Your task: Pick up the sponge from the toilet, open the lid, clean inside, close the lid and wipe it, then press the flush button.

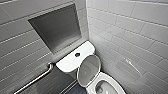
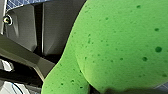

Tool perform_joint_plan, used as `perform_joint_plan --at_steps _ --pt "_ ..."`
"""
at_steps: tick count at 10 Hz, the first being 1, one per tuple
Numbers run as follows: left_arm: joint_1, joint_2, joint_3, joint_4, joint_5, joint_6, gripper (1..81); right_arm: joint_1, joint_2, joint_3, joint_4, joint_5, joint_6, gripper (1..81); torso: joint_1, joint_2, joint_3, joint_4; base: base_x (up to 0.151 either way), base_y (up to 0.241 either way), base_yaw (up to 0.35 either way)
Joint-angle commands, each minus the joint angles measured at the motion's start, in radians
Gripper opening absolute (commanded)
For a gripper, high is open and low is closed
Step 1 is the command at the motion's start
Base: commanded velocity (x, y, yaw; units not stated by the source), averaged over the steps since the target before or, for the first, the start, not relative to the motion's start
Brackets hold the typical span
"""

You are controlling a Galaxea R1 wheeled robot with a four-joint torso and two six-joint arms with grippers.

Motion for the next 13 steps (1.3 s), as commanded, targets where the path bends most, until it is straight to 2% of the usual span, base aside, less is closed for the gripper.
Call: perform_joint_plan --at_steps 1,4,6,8,13 --pt "-0.147 -0.063 0.049 -0.097 0.108 0.001 81.1 0.045 0.051 -0.131 -0.013 -0.308 0.003 1.0 0.0 0.0 0.0 0.0 0.0 0.0 0.0" --pt "-0.263 -0.069 0.049 -0.178 0.111 0.001 81.1 0.062 0.058 -0.113 -0.011 -0.311 0.002 1.0 0.0 0.0 0.0 0.0 0.0 0.0 0.0" --pt "-0.34 -0.096 0.046 -0.312 0.105 0.001 81.1 0.053 0.059 -0.108 -0.003 -0.31 0.003 1.0 0.0 0.0 0.0 0.0 0.0 0.0 0.0" --pt "-0.412 -0.112 0.028 -0.511 0.093 -0.002 81.1 0.045 0.061 -0.108 -0.002 -0.31 0.003 1.0 0.0 0.0 0.0 0.0 0.0 0.0 0.0" --pt "-0.533 -0.112 -0.052 -0.698 0.093 -0.005 81.1 0.02 0.053 -0.135 -0.002 -0.313 0.002 1.0 0.0 0.0 0.0 0.0 0.0 0.0 0.0"
